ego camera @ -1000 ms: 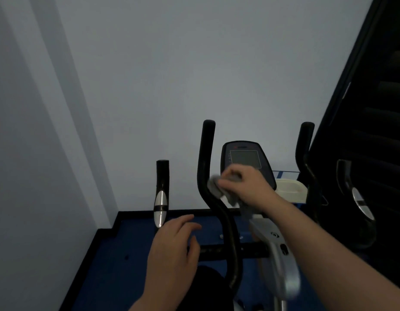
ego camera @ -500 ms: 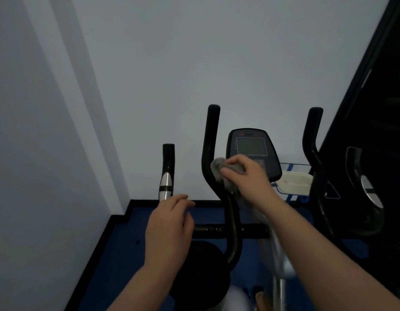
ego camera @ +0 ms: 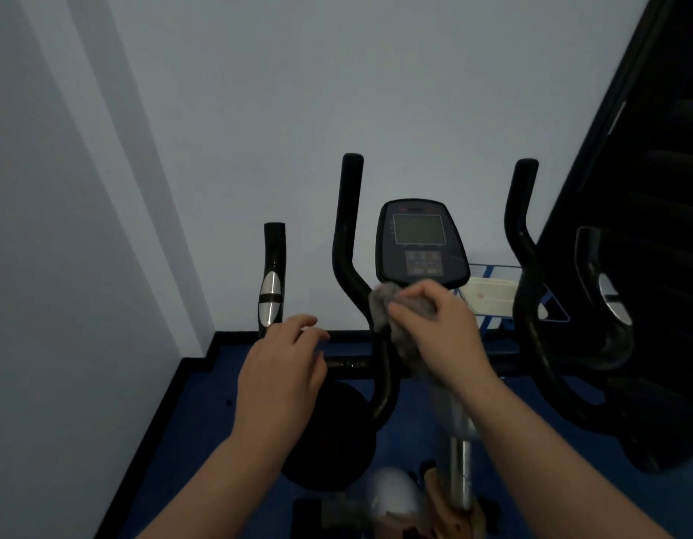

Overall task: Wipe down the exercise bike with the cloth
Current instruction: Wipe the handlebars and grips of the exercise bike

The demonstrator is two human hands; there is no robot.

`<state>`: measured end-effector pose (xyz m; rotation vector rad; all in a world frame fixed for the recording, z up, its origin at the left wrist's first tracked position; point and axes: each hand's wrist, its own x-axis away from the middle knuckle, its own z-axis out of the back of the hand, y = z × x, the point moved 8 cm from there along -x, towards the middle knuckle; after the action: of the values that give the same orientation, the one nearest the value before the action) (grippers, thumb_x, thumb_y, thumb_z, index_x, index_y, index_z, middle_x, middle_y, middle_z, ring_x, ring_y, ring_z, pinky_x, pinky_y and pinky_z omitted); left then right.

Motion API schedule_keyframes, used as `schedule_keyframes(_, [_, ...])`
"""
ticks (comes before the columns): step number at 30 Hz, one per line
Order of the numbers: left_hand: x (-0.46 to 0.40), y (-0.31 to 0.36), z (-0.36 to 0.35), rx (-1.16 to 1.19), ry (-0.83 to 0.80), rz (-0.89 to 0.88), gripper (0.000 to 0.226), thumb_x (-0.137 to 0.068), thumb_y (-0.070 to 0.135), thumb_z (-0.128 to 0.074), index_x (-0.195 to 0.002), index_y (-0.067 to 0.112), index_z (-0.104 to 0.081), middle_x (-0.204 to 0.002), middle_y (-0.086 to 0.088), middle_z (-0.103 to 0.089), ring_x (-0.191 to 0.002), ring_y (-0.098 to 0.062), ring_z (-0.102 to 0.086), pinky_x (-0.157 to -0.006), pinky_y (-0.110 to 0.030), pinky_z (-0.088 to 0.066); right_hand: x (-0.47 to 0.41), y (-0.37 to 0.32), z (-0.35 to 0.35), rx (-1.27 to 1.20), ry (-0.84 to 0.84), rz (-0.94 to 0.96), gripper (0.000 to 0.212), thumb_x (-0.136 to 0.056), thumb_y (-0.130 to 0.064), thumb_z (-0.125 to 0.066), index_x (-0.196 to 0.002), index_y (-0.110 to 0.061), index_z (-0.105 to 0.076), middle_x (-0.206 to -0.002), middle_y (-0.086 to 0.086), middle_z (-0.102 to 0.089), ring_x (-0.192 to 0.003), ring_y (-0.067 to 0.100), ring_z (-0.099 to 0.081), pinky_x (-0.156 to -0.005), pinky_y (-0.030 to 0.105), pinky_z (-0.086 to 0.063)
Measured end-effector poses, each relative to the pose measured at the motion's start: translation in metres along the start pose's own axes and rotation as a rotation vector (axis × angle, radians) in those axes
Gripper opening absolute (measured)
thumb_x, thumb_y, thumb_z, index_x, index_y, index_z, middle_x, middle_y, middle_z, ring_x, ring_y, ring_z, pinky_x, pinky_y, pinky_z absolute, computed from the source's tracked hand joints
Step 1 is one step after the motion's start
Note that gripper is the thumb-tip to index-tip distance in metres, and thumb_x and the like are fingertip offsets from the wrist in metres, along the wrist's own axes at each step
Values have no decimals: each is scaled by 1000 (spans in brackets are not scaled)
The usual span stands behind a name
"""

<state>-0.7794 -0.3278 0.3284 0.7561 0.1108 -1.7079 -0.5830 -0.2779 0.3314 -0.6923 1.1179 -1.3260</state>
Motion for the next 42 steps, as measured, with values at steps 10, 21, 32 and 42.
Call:
schedule_keyframes(10, [9, 4, 1, 19, 1, -40, 16, -82, 11, -70, -99, 12, -71, -115, -2, -64, -88, -21, -63, -66, -35, -53, 84, 34, -15, -76, -55, 44, 8, -84, -20, -72, -83, -24, -64, -92, -3, -63, -86, 6, -60, -75, 24, -50])
schedule_keyframes(21, [10, 1, -7, -68, -67, -44, 19, -84, 23, -65, -100, 14, -69, -107, 0, -62, -86, -18, -60, -64, -30, -46, 96, 32, -21, -55, 116, 148, 10, -85, -18, -70, -89, -24, -64, -95, -9, -58, -88, 5, -59, -72, 13, -47])
schedule_keyframes(32, [9, -11, -13, 83, -137, 110, 31, -88, 29, -60, -116, 22, -68, -132, 7, -58, -118, -15, -55, -101, -40, -45, 73, 32, -20, -56, 107, 47, 9, -89, -27, -66, -85, -29, -58, -95, -7, -61, -86, 4, -59, -70, 19, -49])
schedule_keyframes(42, [8, -14, -14, 107, -126, 138, 27, -87, 27, -62, -113, 21, -69, -130, 7, -60, -116, -13, -55, -100, -40, -45, 40, 0, 9, -47, 197, 95, 7, -87, -30, -68, -84, -27, -62, -101, -7, -53, -88, -5, -54, -74, 9, -43])
